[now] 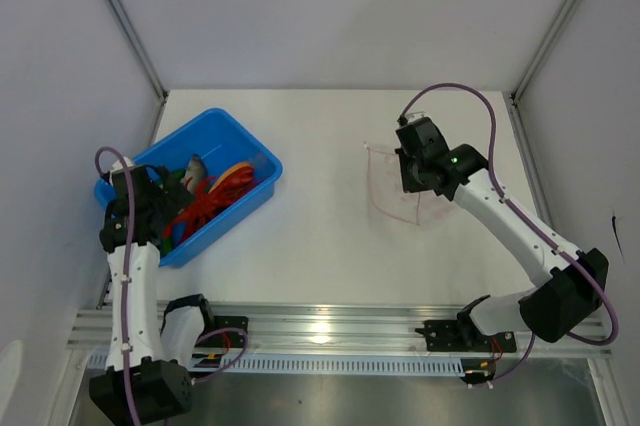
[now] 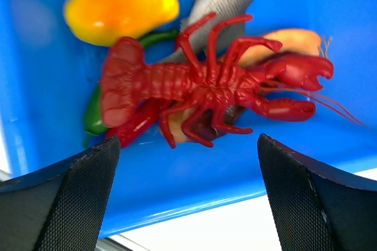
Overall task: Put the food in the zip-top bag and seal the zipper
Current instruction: Open the zipper of the food storage bag at the center of the board, then pick up the fake lobster from the bin.
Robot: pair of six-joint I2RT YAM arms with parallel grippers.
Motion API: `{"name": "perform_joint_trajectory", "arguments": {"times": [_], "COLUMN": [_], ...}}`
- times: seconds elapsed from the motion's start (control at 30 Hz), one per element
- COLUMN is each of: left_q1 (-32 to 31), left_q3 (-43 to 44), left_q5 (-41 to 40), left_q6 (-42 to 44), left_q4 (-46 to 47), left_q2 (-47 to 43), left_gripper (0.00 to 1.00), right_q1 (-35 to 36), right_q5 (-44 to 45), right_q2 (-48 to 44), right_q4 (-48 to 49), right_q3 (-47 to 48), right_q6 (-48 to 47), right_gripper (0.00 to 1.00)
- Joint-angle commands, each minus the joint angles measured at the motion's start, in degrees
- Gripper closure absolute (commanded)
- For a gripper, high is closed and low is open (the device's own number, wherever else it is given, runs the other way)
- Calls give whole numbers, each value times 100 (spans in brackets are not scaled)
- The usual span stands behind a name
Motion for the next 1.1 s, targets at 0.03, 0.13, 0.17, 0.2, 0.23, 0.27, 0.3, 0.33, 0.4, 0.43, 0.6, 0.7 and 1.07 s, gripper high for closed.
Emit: {"name": "perform_joint_trajectory", "arguments": {"times": [0.03, 0.13, 0.17, 0.2, 0.23, 0.27, 0.3, 0.33, 0.4, 0.43, 0.6, 0.7, 1.07], "left_q1": [66, 241, 329, 391, 531, 585, 629, 655, 656, 690, 770, 822, 823], "left_q3": [38, 29, 21, 3, -6, -23, -23, -15, 12, 55, 363, 477, 302], "left_q5": [-689, -690, -629, -515, -453, -409, -330, -347, -452, -409, -373, -31, 779], "left_q6": [147, 156, 165, 165, 217, 252, 296, 375, 428, 524, 701, 867, 947], "left_q4": [-88, -124, -124, -124, -106, -80, -54, -45, -53, -27, -132, -45, 773], "left_q2": [-175, 9, 70, 149, 185, 211, 238, 247, 247, 229, 404, 677, 1037], "left_gripper": [0, 0, 0, 1, 0, 1, 0, 1, 1, 0, 1, 0, 5], "right_q1": [7, 69, 86, 121, 139, 139, 148, 157, 166, 174, 236, 333, 614], "right_q5": [-476, -599, -687, -740, -819, -889, -1055, -1135, -1267, -1320, -1742, -2076, -2200], "right_q2": [-45, -54, -54, -63, -63, -63, -54, -54, -63, -63, -36, -142, -423], "right_q4": [244, 314, 332, 367, 411, 437, 472, 507, 578, 639, 727, 877, 1009], "right_q3": [-164, -270, -288, -331, -358, -375, -419, -446, -533, -551, -587, -657, -859], "right_q6": [-27, -53, -53, -53, -53, -53, -71, -88, -97, -89, -53, -45, -36], "right_gripper": [100, 100, 100, 100, 100, 100, 100, 100, 100, 100, 100, 100, 100]}}
